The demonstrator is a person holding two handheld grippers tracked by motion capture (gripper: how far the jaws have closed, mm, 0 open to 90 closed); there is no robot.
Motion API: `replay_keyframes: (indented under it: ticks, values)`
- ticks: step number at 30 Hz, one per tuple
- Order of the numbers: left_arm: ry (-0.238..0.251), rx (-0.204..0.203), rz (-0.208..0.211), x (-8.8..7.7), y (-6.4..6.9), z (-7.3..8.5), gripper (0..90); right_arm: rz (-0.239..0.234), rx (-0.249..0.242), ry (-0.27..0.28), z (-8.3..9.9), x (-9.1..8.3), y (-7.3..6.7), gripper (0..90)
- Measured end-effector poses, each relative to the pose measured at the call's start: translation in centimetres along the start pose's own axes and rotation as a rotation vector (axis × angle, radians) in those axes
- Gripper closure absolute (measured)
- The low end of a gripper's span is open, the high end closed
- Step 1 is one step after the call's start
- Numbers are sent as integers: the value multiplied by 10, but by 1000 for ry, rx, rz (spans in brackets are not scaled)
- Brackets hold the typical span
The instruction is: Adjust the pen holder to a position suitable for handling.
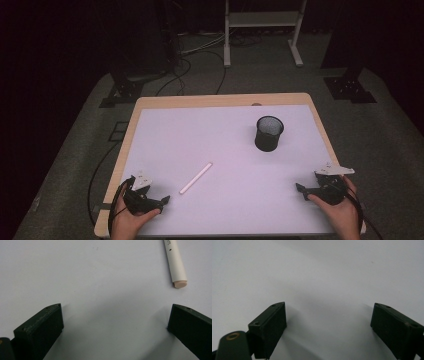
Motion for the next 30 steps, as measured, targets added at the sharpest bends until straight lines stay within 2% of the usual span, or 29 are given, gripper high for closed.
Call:
replay_keyframes:
  ticks: [13,15,23,30]
  values:
    - [1,-1,-1,0,0,0,0,-8,4,-4,-1,-1,1,140]
    - [2,-2,0,0,0,0,0,3,14,9,-1,-4,3,234]
    - [2,-1,-1,0,0,0,0,-23,45,22,-6,-10,5,279]
    - [2,-1,0,0,0,0,0,-32,43,29,-18,-16,6,314]
Point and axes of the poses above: each handheld gripper's, and its own axes: x roughly forward along the jaws, z roughly out of its underside, y roughly to its right, the point moved 9 cm from there along x, roughly forward along the jaws, and after that the axes turned 8 degrees about -y, right-handed, at the moved point
